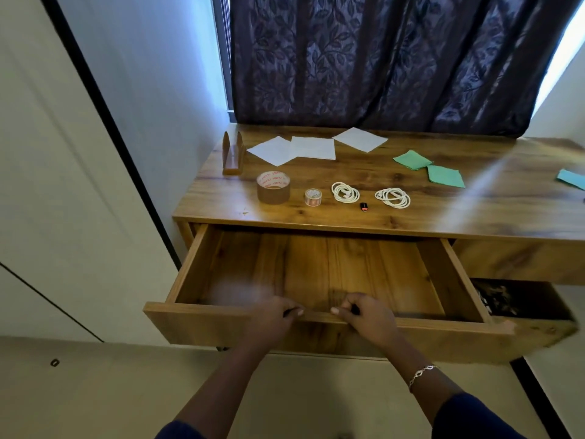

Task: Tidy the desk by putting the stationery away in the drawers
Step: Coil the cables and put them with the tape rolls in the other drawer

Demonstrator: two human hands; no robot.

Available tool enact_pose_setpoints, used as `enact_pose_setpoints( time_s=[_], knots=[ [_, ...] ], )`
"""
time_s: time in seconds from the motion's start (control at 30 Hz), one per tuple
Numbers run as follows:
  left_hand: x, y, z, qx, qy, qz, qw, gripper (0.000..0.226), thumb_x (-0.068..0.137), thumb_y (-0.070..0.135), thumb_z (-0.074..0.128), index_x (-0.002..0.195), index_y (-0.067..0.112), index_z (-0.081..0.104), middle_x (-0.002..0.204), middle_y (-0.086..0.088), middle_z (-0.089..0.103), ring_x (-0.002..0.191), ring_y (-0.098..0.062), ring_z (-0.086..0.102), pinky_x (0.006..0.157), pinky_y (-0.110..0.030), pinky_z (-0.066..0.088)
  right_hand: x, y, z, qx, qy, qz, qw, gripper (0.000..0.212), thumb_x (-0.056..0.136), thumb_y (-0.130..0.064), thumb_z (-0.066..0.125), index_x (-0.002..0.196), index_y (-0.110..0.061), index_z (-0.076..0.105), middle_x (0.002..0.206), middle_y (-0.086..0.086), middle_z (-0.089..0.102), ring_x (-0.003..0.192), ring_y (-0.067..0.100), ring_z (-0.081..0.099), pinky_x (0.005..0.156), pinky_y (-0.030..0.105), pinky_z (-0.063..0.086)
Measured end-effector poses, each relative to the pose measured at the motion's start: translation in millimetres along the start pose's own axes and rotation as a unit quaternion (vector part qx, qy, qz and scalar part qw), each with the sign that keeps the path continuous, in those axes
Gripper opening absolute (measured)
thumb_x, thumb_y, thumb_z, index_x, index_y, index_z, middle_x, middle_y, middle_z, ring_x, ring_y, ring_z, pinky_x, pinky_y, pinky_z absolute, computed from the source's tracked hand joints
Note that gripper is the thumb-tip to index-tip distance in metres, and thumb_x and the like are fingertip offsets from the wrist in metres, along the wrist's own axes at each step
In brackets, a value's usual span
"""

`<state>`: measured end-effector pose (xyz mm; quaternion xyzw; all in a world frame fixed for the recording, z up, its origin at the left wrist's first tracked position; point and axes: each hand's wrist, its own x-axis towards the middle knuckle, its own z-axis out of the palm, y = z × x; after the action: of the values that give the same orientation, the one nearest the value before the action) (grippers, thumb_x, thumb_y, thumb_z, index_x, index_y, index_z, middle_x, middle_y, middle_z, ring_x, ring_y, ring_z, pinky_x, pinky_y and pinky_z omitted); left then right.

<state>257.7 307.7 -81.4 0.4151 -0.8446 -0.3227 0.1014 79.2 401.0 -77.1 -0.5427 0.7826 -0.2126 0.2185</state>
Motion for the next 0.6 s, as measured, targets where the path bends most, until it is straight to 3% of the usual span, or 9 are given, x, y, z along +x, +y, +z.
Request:
enact_pose_setpoints(
  time_s=[0.33,0.47,0.6],
  knots=[
    [-47,-1,7,-0.034,-0.007,0.006,0.999,0.024,0.093,0.020,0.052,0.112,0.013,0.067,0.112,-0.001,0.067,0.103,-0.011,0.059,0.087,-0.021,0.042,-45,-3,13,0.026,0.007,-0.001,1.000,0.030,0.085,-0.037,0.062,0.061,-0.032,0.045,0.065,-0.008,0.053,0.063,0.008,0.051,0.056,0.018,0.035],
    [-63,-1,9,-0.044,-0.008,0.006,0.999,0.025,0.093,0.020,0.053,0.113,0.013,0.066,0.113,0.000,0.067,0.105,-0.011,0.058,0.090,-0.023,0.043,-61,-6,17,0.034,0.009,0.002,0.999,0.030,0.084,-0.037,0.063,0.061,-0.032,0.046,0.064,-0.009,0.054,0.065,0.010,0.054,0.061,0.023,0.041],
    [-70,-1,11,-0.053,-0.008,0.007,0.999,0.023,0.092,0.020,0.055,0.111,0.015,0.067,0.111,0.001,0.067,0.103,-0.009,0.059,0.091,-0.023,0.044,-72,-9,16,0.037,0.016,0.006,0.999,0.029,0.084,-0.037,0.064,0.061,-0.032,0.048,0.072,0.002,0.063,0.072,0.017,0.060,0.067,0.032,0.048]
  ],
)
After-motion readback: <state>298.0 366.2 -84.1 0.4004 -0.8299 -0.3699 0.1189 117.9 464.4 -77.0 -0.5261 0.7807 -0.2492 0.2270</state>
